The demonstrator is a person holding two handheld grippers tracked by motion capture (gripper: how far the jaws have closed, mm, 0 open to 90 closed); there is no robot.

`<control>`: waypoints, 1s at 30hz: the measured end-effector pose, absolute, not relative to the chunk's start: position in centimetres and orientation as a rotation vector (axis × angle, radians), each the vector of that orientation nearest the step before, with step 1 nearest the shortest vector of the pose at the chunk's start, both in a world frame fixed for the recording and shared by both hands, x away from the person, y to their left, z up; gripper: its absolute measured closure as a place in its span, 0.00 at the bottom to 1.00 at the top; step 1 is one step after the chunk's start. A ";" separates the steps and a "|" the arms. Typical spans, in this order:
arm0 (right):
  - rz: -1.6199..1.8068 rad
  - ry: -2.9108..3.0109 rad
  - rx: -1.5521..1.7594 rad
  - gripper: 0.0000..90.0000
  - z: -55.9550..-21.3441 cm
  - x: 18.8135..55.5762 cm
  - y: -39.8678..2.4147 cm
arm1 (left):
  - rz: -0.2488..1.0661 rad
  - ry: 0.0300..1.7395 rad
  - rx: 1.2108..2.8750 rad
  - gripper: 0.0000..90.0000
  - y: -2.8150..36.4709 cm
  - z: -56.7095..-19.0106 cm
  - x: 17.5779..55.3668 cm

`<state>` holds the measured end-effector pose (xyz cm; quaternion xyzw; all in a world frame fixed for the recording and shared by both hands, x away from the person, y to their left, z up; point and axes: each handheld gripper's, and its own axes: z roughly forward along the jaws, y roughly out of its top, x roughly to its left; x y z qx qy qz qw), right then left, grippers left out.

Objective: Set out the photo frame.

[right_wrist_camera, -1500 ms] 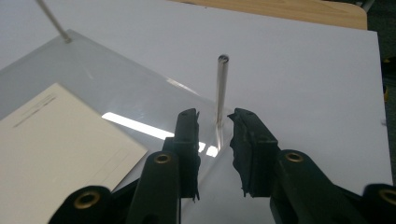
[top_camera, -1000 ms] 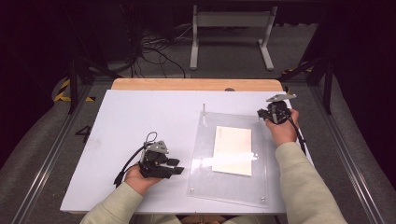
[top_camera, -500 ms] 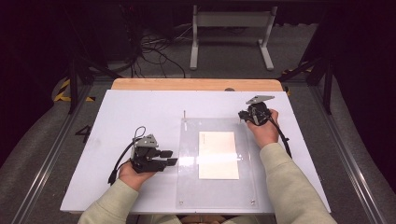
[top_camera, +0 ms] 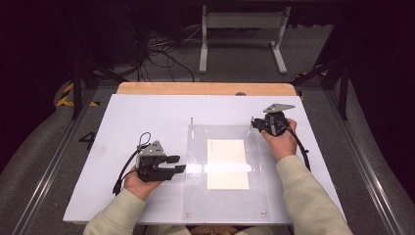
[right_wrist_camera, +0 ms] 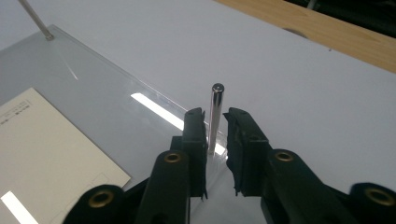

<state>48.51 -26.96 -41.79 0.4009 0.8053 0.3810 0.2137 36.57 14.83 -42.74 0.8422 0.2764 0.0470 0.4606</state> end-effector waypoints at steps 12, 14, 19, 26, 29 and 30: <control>1.302 2.153 1.133 0.79 -42.1 48.9 -28.0 | 0.161 0.646 2.036 0.53 15.3 -42.5 35.9; 1.301 2.142 1.135 0.80 -42.4 49.1 -27.9 | 0.165 0.641 2.037 0.52 15.5 -42.5 35.8; 1.275 2.138 1.101 0.83 -42.7 49.2 -27.4 | 0.176 0.655 2.031 0.52 16.0 -42.6 35.6; 1.262 2.131 1.092 0.93 -43.1 49.3 -27.2 | 0.182 0.664 2.035 0.52 16.3 -42.8 35.1; 1.264 2.121 1.123 0.94 -43.1 49.4 -27.3 | 0.192 0.670 2.038 0.52 16.6 -42.9 34.9; 1.251 2.122 1.122 0.95 -43.1 49.4 -27.2 | 0.190 0.671 2.035 0.52 16.6 -42.9 34.9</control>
